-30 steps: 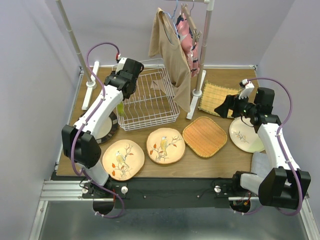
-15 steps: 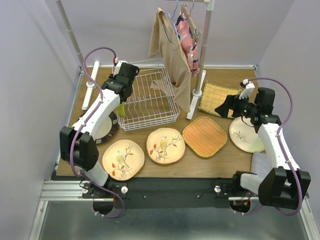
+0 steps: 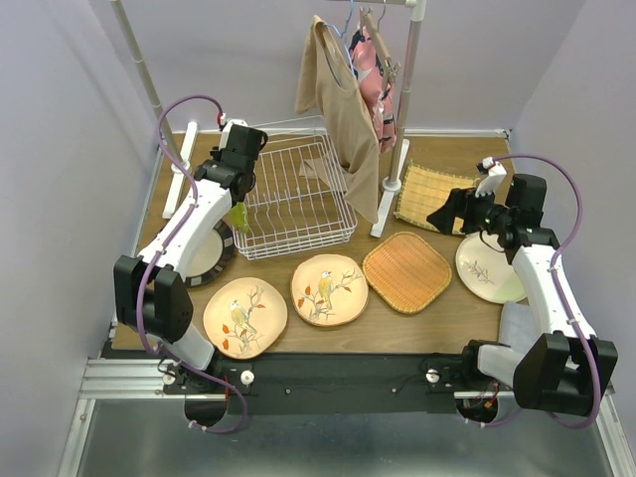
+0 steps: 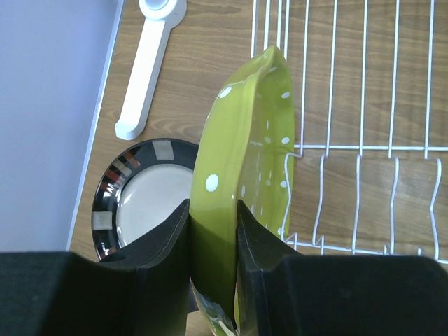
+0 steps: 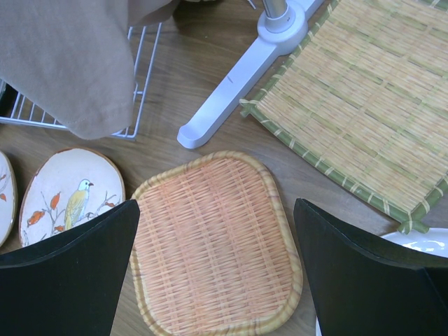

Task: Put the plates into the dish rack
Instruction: Insert the plate into the dish rack

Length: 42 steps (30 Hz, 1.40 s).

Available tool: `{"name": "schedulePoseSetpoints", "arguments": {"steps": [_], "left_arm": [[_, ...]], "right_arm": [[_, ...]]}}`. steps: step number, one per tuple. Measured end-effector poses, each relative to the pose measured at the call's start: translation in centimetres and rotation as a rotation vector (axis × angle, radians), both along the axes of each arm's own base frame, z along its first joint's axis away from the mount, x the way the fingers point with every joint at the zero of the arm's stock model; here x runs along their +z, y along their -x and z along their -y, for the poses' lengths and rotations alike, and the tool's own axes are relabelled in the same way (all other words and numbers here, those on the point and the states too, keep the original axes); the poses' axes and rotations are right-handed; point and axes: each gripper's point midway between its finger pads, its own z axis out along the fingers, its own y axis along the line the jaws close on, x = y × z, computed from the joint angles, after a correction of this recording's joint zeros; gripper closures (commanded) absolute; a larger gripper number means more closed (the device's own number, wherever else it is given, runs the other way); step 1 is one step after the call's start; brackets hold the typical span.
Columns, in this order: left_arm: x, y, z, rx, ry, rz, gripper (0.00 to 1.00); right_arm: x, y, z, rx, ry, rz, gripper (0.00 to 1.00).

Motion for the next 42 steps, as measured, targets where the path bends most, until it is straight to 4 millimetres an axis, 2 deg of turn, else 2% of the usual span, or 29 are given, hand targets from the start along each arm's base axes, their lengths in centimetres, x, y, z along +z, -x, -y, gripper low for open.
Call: {"name": "schedulePoseSetpoints", "arguments": {"steps": [16,25,29,33,38,42], "left_arm": [[-0.2,-0.3,0.7,-0.019,-0.002,0.003,0.63],[-0.6,-1.2,3.3,-0.089,0.055,0.019,0.61],[-0.8,-1.2,3.7,-0.101,0.067,0.017,0.61],[-0.9,-1.3,4.0,-0.107,0.077,0.022,0.62],[-1.1,-1.5,4.4,-0.120,0.101,0.024,0.74],[-1.2,-1.5,4.9,-0.132,0.134,0.024,0.78]], "right_arm": [[0.0,0.0,0.0,0.000,0.000,0.000,0.00],[0.0,0.0,0.0,0.000,0.000,0.000,0.00],[0.0,0.0,0.0,0.000,0.000,0.000,0.00],[0.0,0.0,0.0,0.000,0.000,0.000,0.00],[0.0,0.0,0.0,0.000,0.000,0.000,0.00],[0.0,0.0,0.0,-0.003,0.002,0.002,0.00]]}}
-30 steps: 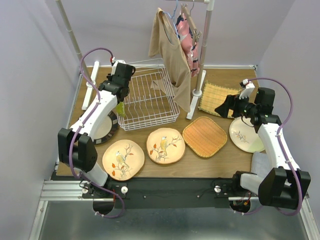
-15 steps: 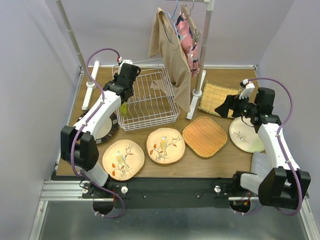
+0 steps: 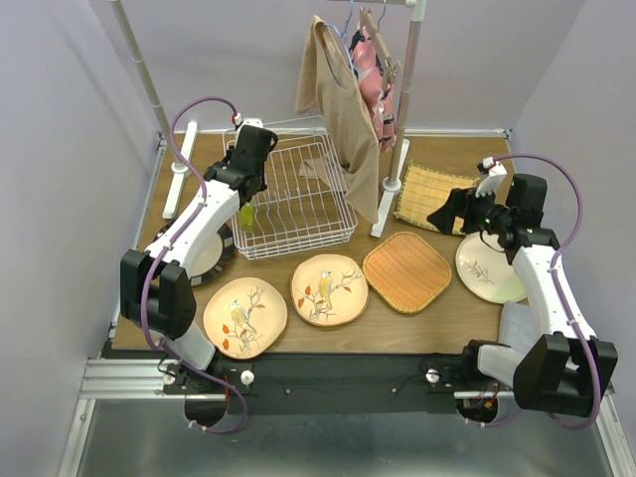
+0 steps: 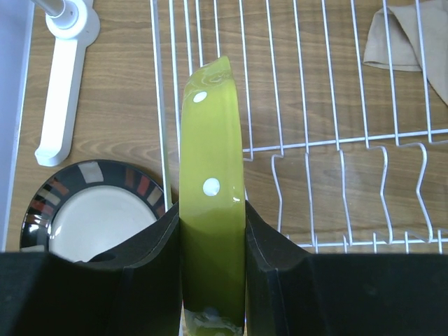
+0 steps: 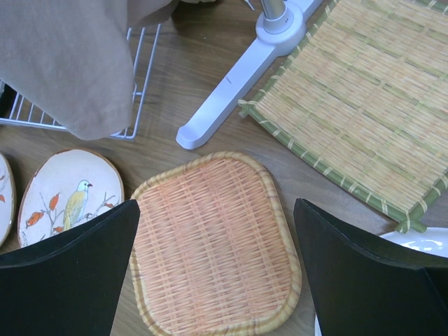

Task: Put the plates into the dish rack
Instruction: Insert the plate into the dish rack

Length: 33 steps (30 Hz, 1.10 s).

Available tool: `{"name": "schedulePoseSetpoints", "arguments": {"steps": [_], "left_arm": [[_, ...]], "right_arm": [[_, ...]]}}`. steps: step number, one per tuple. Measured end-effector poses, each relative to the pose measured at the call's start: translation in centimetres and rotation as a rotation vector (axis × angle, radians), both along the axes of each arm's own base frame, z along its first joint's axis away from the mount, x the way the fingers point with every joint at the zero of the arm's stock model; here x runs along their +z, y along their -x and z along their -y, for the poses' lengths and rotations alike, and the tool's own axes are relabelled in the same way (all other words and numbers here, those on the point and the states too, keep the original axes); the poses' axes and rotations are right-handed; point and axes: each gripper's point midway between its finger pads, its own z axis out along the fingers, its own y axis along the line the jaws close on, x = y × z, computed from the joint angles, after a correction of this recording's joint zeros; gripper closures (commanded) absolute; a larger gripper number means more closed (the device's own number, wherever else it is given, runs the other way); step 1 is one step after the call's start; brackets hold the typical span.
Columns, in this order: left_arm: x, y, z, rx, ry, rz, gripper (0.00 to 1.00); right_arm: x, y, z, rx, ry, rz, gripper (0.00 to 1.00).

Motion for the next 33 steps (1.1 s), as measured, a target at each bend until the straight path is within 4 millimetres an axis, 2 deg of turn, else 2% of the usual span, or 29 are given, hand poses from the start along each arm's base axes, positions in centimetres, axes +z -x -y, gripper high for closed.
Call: {"name": "schedulePoseSetpoints", "arguments": {"steps": [6,18,33], "left_arm": [[-0.1,-0.1,0.0,0.004,0.023,-0.001,0.78],[0.2,0.5,-1.7,0.033,0.124,0.019,0.75],[0.3,0.4,-1.6,0.033,0.186,0.017,0.68]], "right_arm": [[0.2,0.0,0.1,-0.004,0.004,0.009,0.00],[0.4,0.1,0.1,-0.005,0.005,0.015,0.00],[0.5,0.1,0.3,-0.013,0.006,0.016,0.00]]}}
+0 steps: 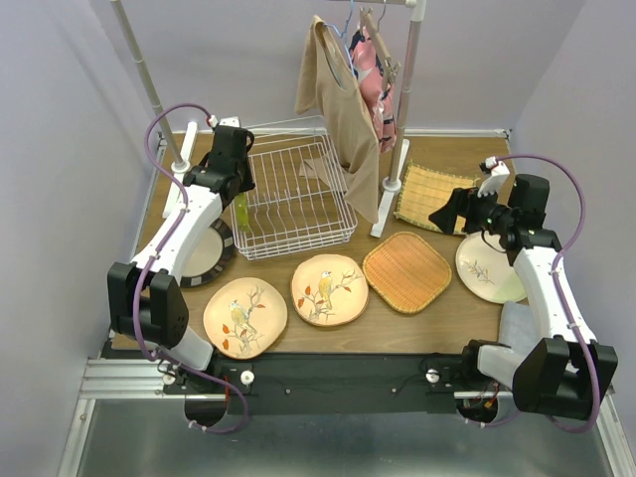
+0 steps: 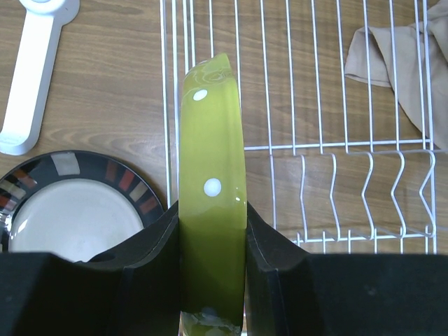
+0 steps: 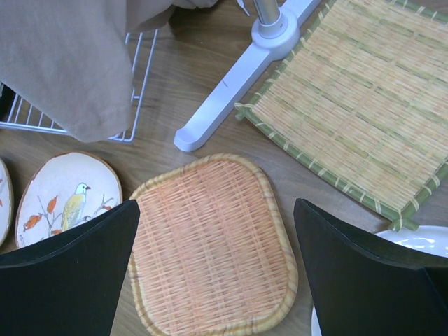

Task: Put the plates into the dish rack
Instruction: Insert the plate into the dish rack

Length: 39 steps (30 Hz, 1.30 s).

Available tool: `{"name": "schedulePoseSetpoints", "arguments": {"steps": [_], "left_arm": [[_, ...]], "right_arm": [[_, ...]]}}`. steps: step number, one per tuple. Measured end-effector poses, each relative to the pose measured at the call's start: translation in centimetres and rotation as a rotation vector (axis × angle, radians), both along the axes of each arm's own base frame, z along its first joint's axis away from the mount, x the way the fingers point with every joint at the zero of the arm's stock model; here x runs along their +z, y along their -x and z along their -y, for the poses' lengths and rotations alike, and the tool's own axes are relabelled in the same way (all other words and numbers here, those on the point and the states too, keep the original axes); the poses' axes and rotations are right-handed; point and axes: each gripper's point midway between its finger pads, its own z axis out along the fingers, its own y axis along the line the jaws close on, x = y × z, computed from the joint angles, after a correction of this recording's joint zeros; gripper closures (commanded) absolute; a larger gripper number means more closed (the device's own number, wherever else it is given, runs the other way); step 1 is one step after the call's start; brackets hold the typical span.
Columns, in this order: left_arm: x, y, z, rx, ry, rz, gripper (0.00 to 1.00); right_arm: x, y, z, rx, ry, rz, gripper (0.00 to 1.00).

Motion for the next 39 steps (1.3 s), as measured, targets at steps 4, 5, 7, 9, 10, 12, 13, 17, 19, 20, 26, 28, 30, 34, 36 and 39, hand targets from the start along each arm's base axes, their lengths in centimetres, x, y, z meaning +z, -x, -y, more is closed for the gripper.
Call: {"name": "schedulePoseSetpoints", "arguments": {"steps": [4,5,7,9,10,12,13,17,19,20,26,28,30,34,36,39], "left_arm": [[0.1,0.2,0.0,0.006,0.005,-0.009,0.66],[0.1,0.2,0.0,0.007,0.006,-0.011,0.66],[0.0,0.3,0.1,0.009,0.009,-0.012,0.65],[0.0,0.3,0.2,0.008,0.009,-0.014,0.65],[0.0,0.4,0.3,0.010,0.007,-0.013,0.64],[-0.1,0.5,0.5,0.013,0.008,-0.013,0.63],[-0.2,0.6,0.7,0.016,0.008,-0.012,0.63],[-0.3,1.1,0.9,0.023,0.006,0.000,0.61],[-0.3,1.4,0.8,0.030,0.010,0.007,0.60],[-0.3,1.5,0.8,0.032,0.011,0.008,0.60],[-0.5,2.2,0.7,0.048,0.024,0.023,0.59],[-0.5,2.3,0.6,0.051,0.028,0.029,0.55],[-0.6,2.4,0.6,0.059,0.039,0.037,0.55],[-0.8,2.6,0.9,0.067,0.054,0.046,0.49],[-0.9,2.7,1.0,0.073,0.069,0.049,0.48],[-1.1,2.7,1.3,0.070,0.081,0.055,0.48]], "right_arm": [[0.0,0.0,0.0,-0.001,-0.001,-0.001,0.00],[0.0,0.0,0.0,-0.001,-0.002,-0.001,0.00],[0.0,0.0,0.0,-0.003,-0.004,-0.002,0.00],[0.0,0.0,0.1,-0.005,-0.005,-0.003,0.00],[0.0,0.0,0.1,-0.005,-0.005,-0.003,0.00],[0.0,0.0,0.1,-0.006,-0.005,-0.003,0.00],[0.0,0.0,0.1,-0.005,-0.005,-0.003,0.00],[0.0,0.0,0.1,-0.005,-0.005,-0.003,0.00],[0.0,0.0,0.1,-0.006,-0.005,-0.003,0.00],[0.0,0.0,0.1,-0.005,-0.005,-0.003,0.00],[0.1,0.0,0.1,-0.006,-0.004,0.001,0.00],[0.2,0.1,0.1,-0.005,-0.004,0.003,0.00],[0.3,0.1,0.1,-0.005,-0.004,0.005,0.00],[0.3,0.1,0.1,-0.005,-0.004,0.008,0.00],[0.4,0.1,0.1,-0.005,-0.004,0.008,0.00],[0.4,0.1,0.1,-0.006,-0.003,0.008,0.00]]}}
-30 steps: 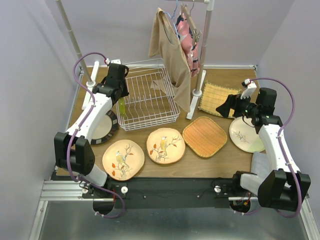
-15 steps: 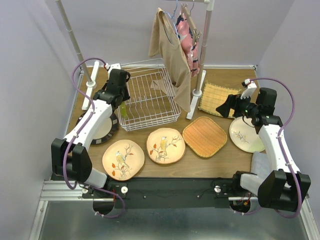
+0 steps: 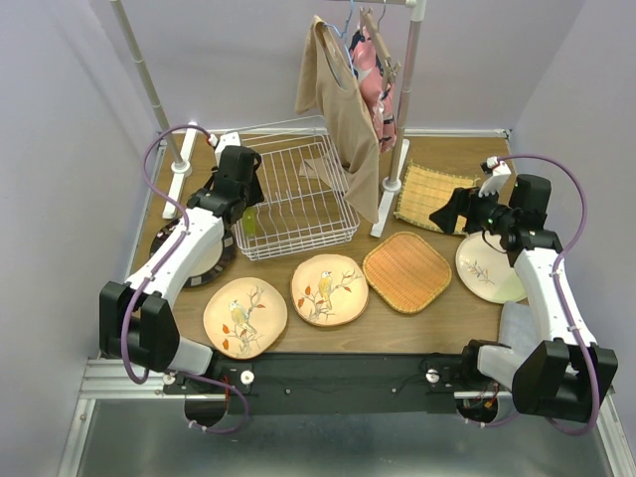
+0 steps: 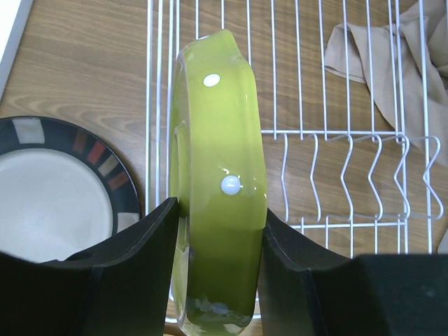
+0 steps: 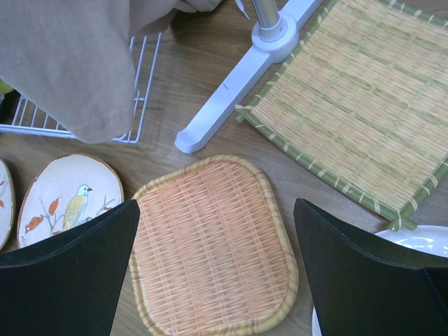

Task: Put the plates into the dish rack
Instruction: Insert the plate into the dish rack

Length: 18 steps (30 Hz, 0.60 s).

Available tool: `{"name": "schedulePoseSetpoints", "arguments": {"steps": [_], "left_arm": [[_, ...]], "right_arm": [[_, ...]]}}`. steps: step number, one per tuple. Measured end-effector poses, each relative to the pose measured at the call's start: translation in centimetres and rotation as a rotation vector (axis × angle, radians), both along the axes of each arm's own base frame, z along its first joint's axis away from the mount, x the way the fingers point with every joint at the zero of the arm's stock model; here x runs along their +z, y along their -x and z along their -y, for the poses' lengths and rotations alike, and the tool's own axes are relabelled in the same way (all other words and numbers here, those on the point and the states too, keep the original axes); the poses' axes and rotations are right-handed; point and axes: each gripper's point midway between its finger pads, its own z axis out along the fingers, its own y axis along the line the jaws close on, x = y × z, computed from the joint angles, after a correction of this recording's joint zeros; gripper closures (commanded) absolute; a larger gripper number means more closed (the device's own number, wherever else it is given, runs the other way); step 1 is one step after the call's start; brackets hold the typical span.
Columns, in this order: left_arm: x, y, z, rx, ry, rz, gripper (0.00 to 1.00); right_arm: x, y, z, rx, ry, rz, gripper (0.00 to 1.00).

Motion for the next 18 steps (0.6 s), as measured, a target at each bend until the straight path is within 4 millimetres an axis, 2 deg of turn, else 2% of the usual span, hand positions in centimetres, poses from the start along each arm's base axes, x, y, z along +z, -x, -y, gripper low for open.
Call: {"name": "schedulePoseSetpoints", "arguments": {"steps": [12,13,16,18], "left_arm": [[-0.4,0.1,0.4,-0.014,0.019,0.027,0.48],[-0.8,0.3,0.6,-0.022,0.024,0.014,0.48],[-4.9,1.8,0.5,-0.023,0.029,-0.105,0.49],[-6.4,2.4,0.5,-0.028,0.021,-0.148,0.49]], "right_arm": [[0.0,0.0,0.0,0.000,0.000,0.000,0.00],[0.0,0.0,0.0,0.000,0.000,0.000,0.00],[0.0,0.0,0.0,0.000,0.000,0.000,0.00],[0.0,0.0,0.0,0.000,0.000,0.000,0.00]]}}
